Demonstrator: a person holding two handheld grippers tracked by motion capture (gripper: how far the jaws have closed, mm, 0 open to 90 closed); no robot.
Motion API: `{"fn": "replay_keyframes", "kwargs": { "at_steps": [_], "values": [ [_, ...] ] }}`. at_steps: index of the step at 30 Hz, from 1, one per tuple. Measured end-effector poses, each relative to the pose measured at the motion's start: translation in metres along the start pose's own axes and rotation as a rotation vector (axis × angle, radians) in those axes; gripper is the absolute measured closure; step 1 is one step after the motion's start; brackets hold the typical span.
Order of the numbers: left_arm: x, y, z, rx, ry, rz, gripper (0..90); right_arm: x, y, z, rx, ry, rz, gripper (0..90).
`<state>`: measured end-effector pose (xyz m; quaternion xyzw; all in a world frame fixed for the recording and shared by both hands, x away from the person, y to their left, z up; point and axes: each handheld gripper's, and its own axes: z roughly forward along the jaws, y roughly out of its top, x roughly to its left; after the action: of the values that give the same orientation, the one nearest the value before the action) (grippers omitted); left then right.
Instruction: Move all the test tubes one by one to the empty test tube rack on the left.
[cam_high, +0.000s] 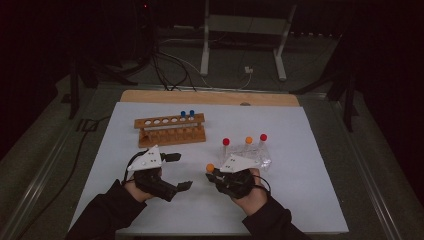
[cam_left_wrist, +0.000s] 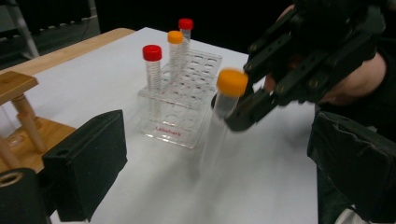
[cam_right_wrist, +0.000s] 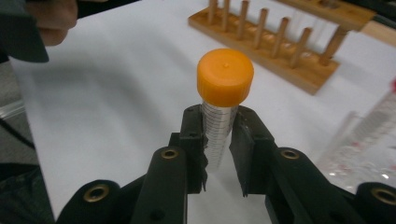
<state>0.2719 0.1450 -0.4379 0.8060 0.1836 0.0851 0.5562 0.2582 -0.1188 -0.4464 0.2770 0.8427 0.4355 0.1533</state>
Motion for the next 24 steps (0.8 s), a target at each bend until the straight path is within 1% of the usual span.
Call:
{"fn": "replay_keyframes", "kwargs": {
  "at_steps": [4,5,6,8,9,11,17,24],
  "values": [
    [-0.003,0.000,0.004,0.002,-0.001,0.010,8.9,0.006,-0.001,0.005,0.014,0.024,-0.006,74.8],
    [-0.004,0.000,0.005,0.002,-0.003,0.012,10.7,0.007,-0.001,0.006,0.017,0.028,-0.008,74.8],
    [-0.005,0.000,0.006,0.000,0.005,0.015,13.0,0.009,-0.001,0.007,0.019,0.035,-0.013,74.8],
    [-0.005,0.000,0.007,-0.006,-0.002,0.016,16.6,0.011,-0.001,0.009,0.025,0.045,-0.017,74.8],
    [-0.006,0.000,0.008,0.000,-0.009,0.018,16.8,0.012,-0.001,0.009,0.027,0.050,-0.018,74.8],
    [-0.007,0.000,0.010,0.003,-0.005,0.022,20.6,0.013,-0.001,0.011,0.031,0.059,-0.015,74.8],
    [-0.008,0.000,0.016,0.008,-0.016,0.034,33.9,0.015,-0.001,0.012,0.034,0.075,-0.013,74.7],
    [-0.011,-0.002,0.022,0.006,-0.017,0.050,49.7,0.015,-0.001,0.012,0.038,0.079,-0.018,74.8]
  ]
}}
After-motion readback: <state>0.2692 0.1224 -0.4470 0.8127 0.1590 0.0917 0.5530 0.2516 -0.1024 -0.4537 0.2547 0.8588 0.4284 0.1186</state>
